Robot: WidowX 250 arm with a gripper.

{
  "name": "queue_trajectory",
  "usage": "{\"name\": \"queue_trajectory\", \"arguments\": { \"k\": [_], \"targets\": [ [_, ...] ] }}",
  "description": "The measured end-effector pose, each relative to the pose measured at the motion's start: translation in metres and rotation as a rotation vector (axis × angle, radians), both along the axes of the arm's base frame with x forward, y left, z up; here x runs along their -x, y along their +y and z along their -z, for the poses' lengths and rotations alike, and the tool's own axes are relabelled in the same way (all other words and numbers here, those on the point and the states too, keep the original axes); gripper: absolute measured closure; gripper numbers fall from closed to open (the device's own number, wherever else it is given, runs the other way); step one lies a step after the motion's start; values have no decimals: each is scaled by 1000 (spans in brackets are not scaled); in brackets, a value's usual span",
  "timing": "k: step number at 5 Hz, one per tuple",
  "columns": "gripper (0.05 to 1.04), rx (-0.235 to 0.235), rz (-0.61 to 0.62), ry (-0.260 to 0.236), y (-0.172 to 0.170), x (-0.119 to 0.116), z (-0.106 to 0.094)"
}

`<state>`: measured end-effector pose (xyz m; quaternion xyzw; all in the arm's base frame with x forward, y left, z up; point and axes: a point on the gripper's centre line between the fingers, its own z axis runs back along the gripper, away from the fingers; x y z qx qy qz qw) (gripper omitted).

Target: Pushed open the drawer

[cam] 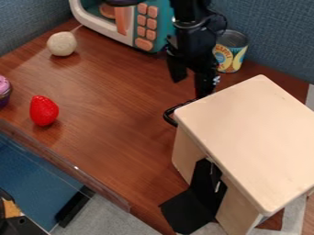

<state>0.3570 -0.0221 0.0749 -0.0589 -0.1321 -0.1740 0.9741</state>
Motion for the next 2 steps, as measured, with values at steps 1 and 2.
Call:
{"name": "queue_trajectory", "arguments": {
  "k": [1,2],
  "targets": [
    [83,-8,4,15,-2,0,7],
    [83,-32,15,30,0,3,19]
  ]
}}
